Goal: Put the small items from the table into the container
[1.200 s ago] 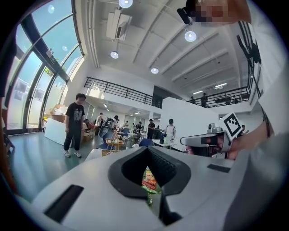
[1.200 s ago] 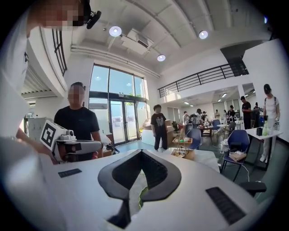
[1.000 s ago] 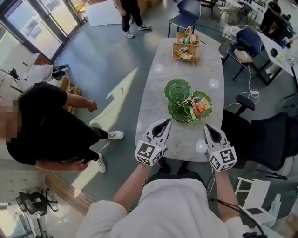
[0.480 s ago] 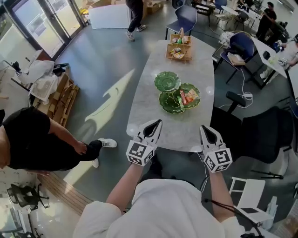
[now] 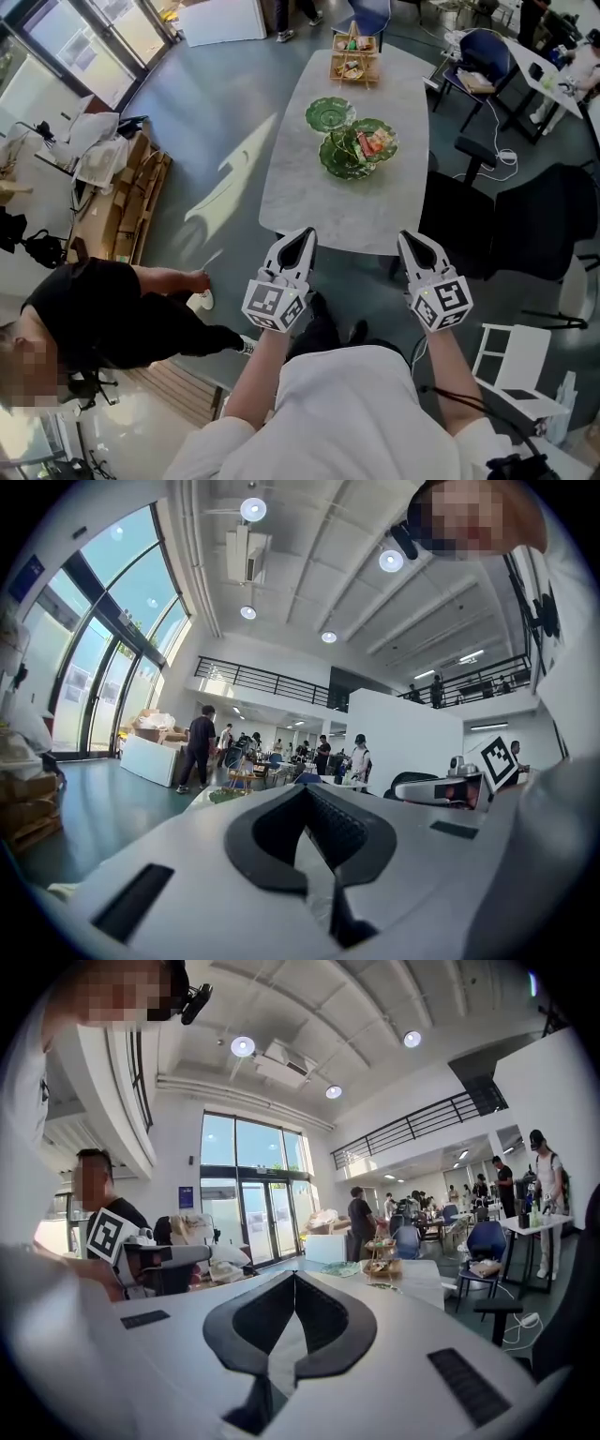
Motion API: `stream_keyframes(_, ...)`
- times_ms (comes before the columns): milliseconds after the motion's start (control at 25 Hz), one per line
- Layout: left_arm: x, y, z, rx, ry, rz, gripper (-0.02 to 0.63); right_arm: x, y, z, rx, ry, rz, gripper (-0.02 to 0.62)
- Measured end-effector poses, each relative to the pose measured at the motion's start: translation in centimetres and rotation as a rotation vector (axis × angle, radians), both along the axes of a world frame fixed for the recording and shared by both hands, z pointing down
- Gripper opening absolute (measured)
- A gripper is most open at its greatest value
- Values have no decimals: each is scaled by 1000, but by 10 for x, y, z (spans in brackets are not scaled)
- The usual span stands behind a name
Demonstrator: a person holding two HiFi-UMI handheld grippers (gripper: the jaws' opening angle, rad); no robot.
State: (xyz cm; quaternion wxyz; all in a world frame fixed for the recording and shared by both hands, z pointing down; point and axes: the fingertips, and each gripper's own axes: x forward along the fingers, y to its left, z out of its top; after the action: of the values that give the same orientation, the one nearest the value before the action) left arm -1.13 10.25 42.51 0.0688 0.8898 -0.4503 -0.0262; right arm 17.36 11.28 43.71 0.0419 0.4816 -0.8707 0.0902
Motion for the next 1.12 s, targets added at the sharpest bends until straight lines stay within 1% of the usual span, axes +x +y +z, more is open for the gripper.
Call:
stream_keyframes(120, -1, 15, -8, 14, -21, 13, 6, -6, 16, -10, 16, -14, 3, 12)
stream_keyframes(240, -2, 17, -10, 10, -29, 21, 6, -11, 18, -25, 35, -16, 11, 12)
stream_keyframes(320, -2, 16, -13, 12, -35, 39, 6, -16, 16, -33, 44, -14, 26, 12)
stream_keyframes(480, -2, 18, -23, 48, -61, 83, 6, -27, 17, -43, 58, -13, 51, 12)
stream_keyframes(880, -15, 10, -20, 46, -41, 111, 6, -42, 8, -44, 75, 10, 101, 12)
stream_keyframes(1120, -9, -2, -23, 47, -32, 130, 6, -38, -2, -49, 80, 8, 114, 12)
